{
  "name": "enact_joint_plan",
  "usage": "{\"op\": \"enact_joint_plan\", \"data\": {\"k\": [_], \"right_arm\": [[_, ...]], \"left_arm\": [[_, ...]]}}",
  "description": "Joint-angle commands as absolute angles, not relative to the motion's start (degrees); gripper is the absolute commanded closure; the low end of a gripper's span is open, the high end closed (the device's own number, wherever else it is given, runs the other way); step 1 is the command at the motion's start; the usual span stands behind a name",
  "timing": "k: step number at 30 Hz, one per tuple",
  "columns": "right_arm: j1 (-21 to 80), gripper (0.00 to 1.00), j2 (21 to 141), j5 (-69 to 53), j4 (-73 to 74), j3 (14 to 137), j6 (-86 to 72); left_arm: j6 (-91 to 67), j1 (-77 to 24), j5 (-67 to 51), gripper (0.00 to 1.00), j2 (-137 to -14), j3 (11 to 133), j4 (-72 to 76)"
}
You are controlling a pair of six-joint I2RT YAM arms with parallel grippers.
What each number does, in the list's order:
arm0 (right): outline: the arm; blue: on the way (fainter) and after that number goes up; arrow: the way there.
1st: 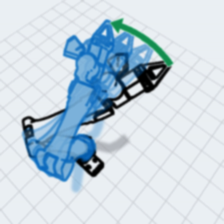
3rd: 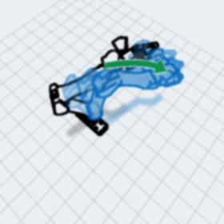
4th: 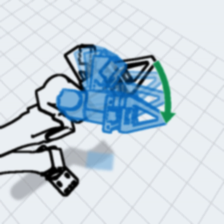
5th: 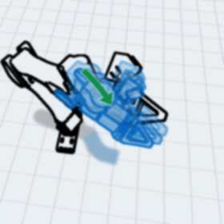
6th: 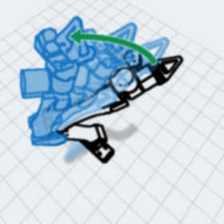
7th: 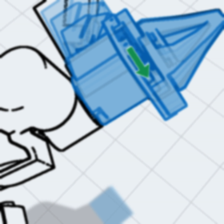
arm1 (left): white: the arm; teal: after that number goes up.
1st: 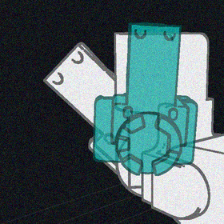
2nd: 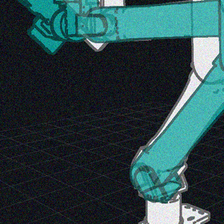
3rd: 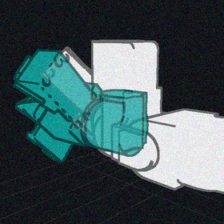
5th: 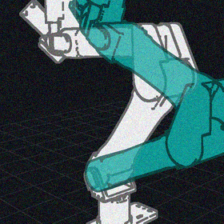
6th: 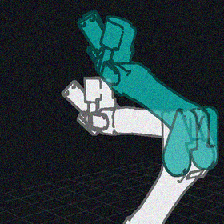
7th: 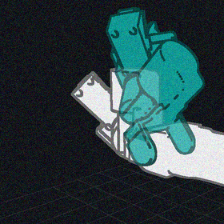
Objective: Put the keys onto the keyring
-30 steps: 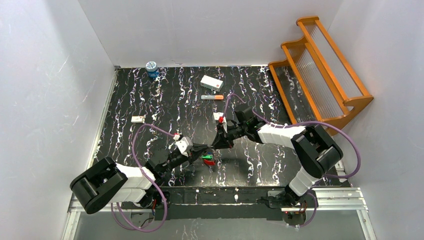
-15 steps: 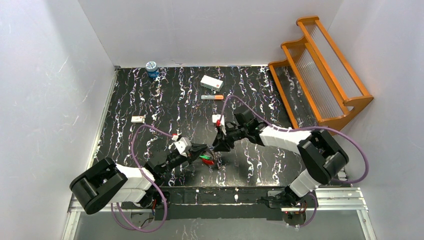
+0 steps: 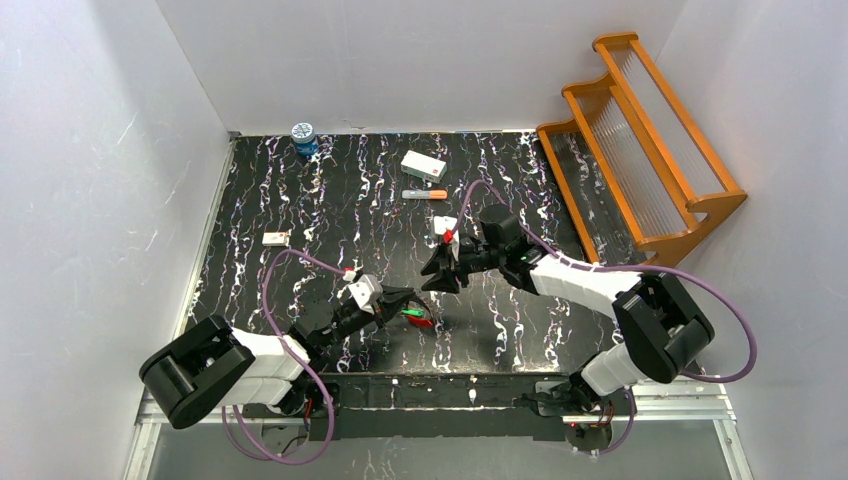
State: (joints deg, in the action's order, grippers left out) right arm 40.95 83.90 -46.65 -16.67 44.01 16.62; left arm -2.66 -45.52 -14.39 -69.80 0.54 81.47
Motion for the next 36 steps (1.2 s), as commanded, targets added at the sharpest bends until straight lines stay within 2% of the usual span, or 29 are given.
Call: {"op": "enact_joint_plan", "data": {"k": [1, 10, 13, 18, 22, 24, 29, 30, 33, 35, 36], "right_arm": [[40.9, 0.52, 85.9, -52.7, -21.4, 44.8, 15.6], [40.9, 0.51, 89.6, -58.0, -23.2, 45.7, 15.4], [40.9, 0.54, 90.5, -59.1, -25.1, 46.1, 14.7], [40.9, 0.69, 91.6, -61.0, -26.2, 46.9, 14.2], [40.9, 0.9, 91.6, -62.2, -26.6, 46.8, 14.3], [40.9, 0.97, 91.5, -62.3, -26.1, 46.9, 14.5], [40.9, 0.99, 91.1, -60.4, -18.9, 48.0, 18.0], [40.9, 0.99, 90.8, -59.4, -16.1, 48.5, 19.4], [40.9, 0.99, 90.3, -55.7, -7.0, 50.9, 23.7], [41.0, 0.99, 90.2, -53.1, -1.0, 52.6, 26.5], [41.0, 0.99, 90.3, -51.8, 2.1, 53.3, 27.8]], "left_arm": [[-2.9, -45.6, -14.4, 1.0, -68.5, 0.3, 85.0], [-2.9, -45.6, -14.4, 1.0, -68.2, 0.5, 85.0], [-3.0, -45.6, -14.5, 1.0, -68.4, 0.6, 85.0], [-3.1, -45.6, -14.5, 1.0, -68.6, 0.7, 85.0], [-3.1, -45.6, -14.4, 1.0, -68.6, 0.5, 85.0], [-3.1, -45.6, -14.2, 1.0, -68.6, 0.4, 85.0], [-2.4, -45.6, -12.6, 1.0, -68.3, 0.3, 84.9], [-2.1, -45.6, -12.2, 0.92, -68.3, 0.2, 84.7], [-1.0, -45.6, -10.7, 0.59, -67.7, 0.3, 82.9], [-0.3, -45.6, -9.5, 0.46, -67.0, 0.5, 81.2], [-0.3, -45.6, -9.0, 0.43, -66.7, 0.7, 80.1]]}}
